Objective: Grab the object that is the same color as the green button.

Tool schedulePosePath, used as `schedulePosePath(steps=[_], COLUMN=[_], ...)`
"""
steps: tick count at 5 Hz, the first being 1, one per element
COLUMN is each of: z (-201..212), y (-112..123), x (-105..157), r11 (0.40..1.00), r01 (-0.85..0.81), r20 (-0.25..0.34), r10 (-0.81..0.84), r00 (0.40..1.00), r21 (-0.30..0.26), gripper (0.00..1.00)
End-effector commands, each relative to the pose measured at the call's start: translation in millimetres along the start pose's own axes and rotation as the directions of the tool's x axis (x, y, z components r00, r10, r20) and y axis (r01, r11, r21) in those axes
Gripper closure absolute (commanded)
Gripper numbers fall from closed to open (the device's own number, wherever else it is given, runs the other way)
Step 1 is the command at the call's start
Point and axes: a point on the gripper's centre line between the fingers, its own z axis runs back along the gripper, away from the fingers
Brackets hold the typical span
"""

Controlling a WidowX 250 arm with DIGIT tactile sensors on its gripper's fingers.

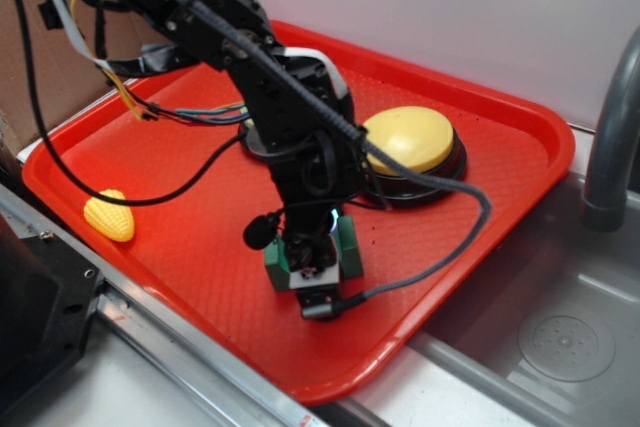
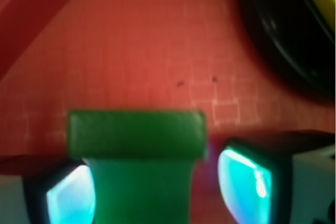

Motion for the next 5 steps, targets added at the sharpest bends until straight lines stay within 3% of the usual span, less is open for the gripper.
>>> schedulePosePath(steps=[1, 2, 3, 4, 5], z=[-1, 11, 48, 88, 126], y=[-9, -6, 4, 16, 29], x=[-3, -4, -10, -15, -28], r11=[1.0, 0.994, 0.98, 0.967, 0.919], r01=[0.019, -0.022, -0.154, -0.249, -0.391], r20=[0.023, -0.026, -0.021, -0.103, -0.1], r10=[-0.019, 0.025, 0.158, 0.253, 0.394], r00=[1.0, 0.999, 0.987, 0.962, 0.914], r21=[0.0, 0.109, 0.125, 0.05, 0.046], gripper=[1.0, 1.0, 1.0, 1.0, 1.0])
